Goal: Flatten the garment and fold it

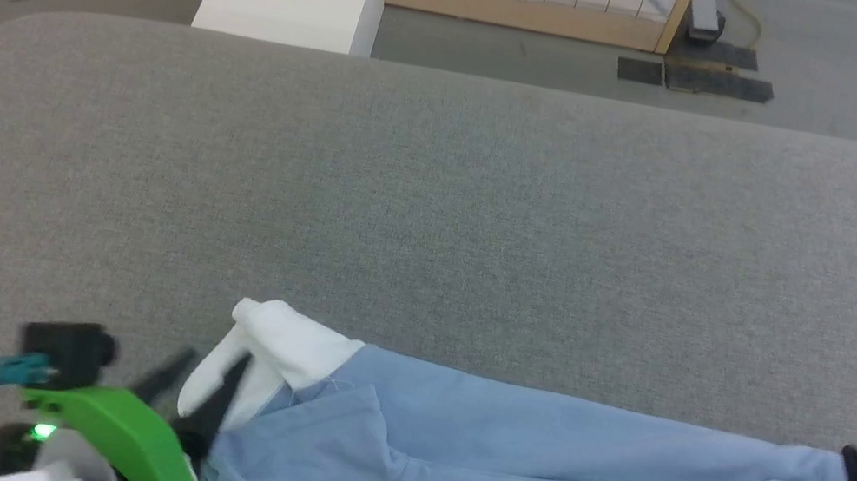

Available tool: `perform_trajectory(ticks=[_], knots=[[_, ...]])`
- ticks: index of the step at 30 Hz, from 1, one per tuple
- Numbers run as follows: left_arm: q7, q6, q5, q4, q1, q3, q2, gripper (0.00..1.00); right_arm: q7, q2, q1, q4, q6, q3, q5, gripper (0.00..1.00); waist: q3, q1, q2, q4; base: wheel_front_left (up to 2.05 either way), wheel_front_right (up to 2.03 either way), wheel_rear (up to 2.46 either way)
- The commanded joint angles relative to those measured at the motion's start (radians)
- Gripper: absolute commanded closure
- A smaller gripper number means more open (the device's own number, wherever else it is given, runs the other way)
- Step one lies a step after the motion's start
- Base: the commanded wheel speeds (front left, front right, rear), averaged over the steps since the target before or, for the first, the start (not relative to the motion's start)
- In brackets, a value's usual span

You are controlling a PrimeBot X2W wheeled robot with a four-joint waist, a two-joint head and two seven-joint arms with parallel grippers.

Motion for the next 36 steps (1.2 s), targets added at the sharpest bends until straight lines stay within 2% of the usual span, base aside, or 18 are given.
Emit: perform_trajectory(ticks=[1,6,12,21,31,33,34,35,36], knots=[[-0.066,0.023,0.036,-0.024,0.015,0.032,-0.007,0.00,-0.021,0.002,0.010,-0.033,-0.001,-0.011,0.004,0.00,-0.018,0.0001,0.0000,-0.001,0.00,0.00,0.00],[-0.314,0.041,0.109,-0.063,0.049,0.101,-0.060,0.00,-0.062,0.007,0.040,-0.062,-0.001,-0.020,-0.031,0.00,-0.030,0.0001,0.0000,0.004,0.00,0.00,0.00],[-0.473,0.042,0.192,-0.022,0.083,0.119,-0.077,0.00,-0.075,0.008,0.060,-0.005,-0.001,-0.029,-0.049,0.00,-0.033,0.0001,0.0000,0.016,0.00,0.00,0.00],[-0.507,0.061,0.325,0.026,0.099,0.092,-0.043,0.00,-0.059,-0.040,0.052,0.154,-0.001,-0.015,-0.066,0.00,-0.013,0.0001,0.0000,0.049,0.00,0.00,0.00],[-0.503,0.059,0.342,0.031,0.070,0.081,-0.031,0.00,-0.059,-0.065,-0.006,0.313,-0.001,0.012,-0.051,0.00,0.026,0.0001,0.0000,0.084,0.00,0.00,0.00],[-0.499,0.057,0.342,0.034,0.065,0.078,-0.029,0.00,-0.042,-0.066,-0.014,0.343,-0.001,0.023,-0.051,0.38,0.029,0.0001,0.0000,0.088,0.00,0.00,0.00],[-0.497,0.057,0.343,0.035,0.063,0.077,-0.027,0.00,-0.037,-0.069,-0.019,0.354,-0.001,0.029,-0.052,0.65,0.030,0.0001,0.0000,0.089,0.00,0.00,0.00],[-0.496,0.057,0.343,0.035,0.062,0.077,-0.026,0.00,-0.038,-0.070,-0.024,0.361,-0.001,0.031,-0.052,0.80,0.031,0.0001,0.0000,0.090,0.00,0.00,0.00],[-0.495,0.058,0.343,0.036,0.061,0.078,-0.024,0.00,-0.041,-0.071,-0.029,0.370,-0.001,0.029,-0.056,1.00,0.032,0.0001,0.0000,0.090,0.00,0.00,0.00]])
